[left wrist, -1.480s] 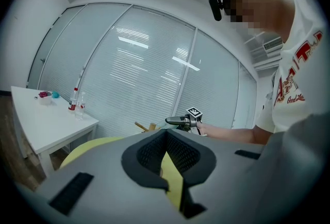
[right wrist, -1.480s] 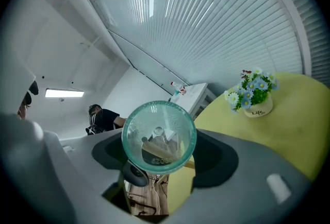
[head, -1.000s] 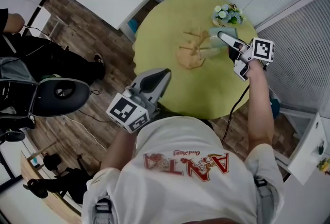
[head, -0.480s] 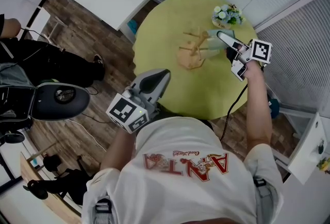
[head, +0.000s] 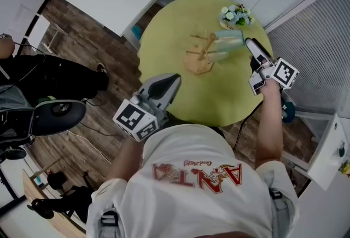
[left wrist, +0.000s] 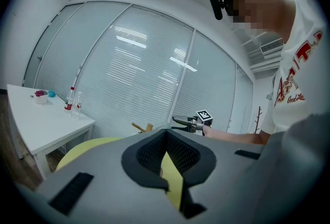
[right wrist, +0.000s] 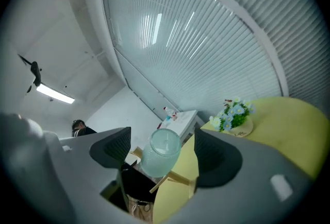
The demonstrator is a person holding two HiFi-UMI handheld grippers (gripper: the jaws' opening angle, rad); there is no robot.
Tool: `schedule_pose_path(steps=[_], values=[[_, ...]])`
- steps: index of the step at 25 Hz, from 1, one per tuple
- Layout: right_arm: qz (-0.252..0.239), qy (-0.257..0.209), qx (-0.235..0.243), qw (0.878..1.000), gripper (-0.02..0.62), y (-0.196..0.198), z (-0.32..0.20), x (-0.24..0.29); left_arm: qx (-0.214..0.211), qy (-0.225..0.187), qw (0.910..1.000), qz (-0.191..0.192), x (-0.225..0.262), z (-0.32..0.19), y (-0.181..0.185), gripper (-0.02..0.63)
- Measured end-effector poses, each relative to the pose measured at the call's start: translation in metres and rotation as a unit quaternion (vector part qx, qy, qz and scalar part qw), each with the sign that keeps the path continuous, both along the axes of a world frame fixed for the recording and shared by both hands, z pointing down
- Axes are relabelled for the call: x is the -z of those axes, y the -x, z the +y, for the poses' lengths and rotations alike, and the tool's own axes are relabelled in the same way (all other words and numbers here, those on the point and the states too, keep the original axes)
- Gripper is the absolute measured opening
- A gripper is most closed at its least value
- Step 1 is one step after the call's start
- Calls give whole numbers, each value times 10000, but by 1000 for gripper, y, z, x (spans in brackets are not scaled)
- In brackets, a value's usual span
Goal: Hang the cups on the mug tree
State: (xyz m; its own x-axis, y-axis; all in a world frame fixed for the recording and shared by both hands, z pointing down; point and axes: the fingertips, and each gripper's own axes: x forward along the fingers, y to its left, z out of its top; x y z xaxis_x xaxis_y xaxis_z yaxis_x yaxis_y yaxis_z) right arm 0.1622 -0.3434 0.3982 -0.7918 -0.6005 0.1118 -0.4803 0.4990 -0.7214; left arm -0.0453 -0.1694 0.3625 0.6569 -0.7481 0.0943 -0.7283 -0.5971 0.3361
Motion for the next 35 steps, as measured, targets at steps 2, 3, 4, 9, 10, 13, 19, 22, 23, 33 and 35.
schedule_pose_path(steps=[2,3,4,9,10,13,19,22,23,33,35], values=[[329,-174,-427,9984,346,-17,13,7,-72,-33,10000,12,2,-1,-3,9],[559,-314,-599,9961,310,-22,21,12,-109,-53,9999,19,3,-2,-4,9],[788,-477,-747,9929,259,-26,30,18,-150,-74,9999,28,5,-2,-6,9],[1295,-1256,-1253,9756,64,-27,70,51,-403,-200,9990,45,13,-6,-15,9],[1301,-1361,-1349,9728,43,-27,77,56,-454,-228,9987,44,14,-7,-17,9],[1350,-1574,-1552,9659,6,-25,97,67,-580,-330,9978,38,20,-7,-21,9],[1868,-2077,-1500,9484,2,-1,138,74,-812,-587,9950,-31,38,-6,-29,9],[2214,-2425,-1318,9353,1,18,156,83,-932,-693,9932,-37,46,-8,-35,9],[2317,-2504,-1275,9313,0,22,161,86,-968,-720,9927,-23,48,-8,-37,9],[2457,-2578,-1326,9250,0,23,179,92,-1247,-881,9883,19,58,-1,-54,9],[2461,-2565,-1333,9252,0,22,179,92,-1238,-905,9882,18,59,1,-54,9]])
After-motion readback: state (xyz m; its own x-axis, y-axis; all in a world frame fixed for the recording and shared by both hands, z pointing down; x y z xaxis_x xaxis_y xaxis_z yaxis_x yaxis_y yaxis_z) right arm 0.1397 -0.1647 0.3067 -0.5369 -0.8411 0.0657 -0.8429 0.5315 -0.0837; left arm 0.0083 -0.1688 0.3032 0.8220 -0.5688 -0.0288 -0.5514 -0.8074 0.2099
